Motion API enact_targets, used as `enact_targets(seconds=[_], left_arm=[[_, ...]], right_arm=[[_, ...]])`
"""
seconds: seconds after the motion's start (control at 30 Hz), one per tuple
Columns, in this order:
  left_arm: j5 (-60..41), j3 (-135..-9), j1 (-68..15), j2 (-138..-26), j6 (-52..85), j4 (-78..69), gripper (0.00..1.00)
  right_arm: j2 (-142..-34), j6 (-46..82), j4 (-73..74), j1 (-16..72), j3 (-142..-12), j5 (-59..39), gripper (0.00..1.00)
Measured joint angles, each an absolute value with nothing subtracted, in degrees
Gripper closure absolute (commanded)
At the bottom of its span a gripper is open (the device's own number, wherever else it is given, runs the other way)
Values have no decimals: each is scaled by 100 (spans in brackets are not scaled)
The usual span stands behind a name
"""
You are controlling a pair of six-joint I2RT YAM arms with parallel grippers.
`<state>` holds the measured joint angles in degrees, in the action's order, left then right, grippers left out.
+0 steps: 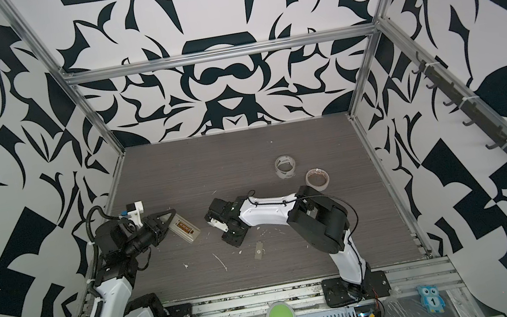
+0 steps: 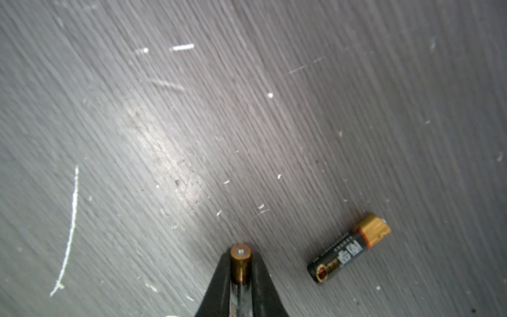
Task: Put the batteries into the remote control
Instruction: 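Move the right gripper over the batteries and grasp the upright AA battery, then carry the battery with the right gripper to the remote held by the left gripper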
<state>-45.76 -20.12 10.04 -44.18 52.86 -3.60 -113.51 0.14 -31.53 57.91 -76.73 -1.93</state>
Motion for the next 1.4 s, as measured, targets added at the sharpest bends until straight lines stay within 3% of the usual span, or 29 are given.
enact_targets(seconds=[0.17,0.3,0.5,0.93,1.4], left_arm=[[-4591,-2012,1004,-4388,5306,-375,100],[-4716,-2010,998,-4388,5487,-657,100],[-4801,-2014,751,-4388,5599,-1024,100],[-4558,-2451,-751,-4696,5459,-1557,100],[-4254,-2453,-1203,-4801,5433,-1647,100]], right_arm=[[-11338,27,-3151,5822,-7666,-172,99],[-11098,27,-3133,5828,-7478,-169,100],[-9806,-1,-2877,5826,-6912,-169,100],[-7144,130,-1765,5826,-6270,1,100],[-7498,711,257,6176,-5780,-242,100]])
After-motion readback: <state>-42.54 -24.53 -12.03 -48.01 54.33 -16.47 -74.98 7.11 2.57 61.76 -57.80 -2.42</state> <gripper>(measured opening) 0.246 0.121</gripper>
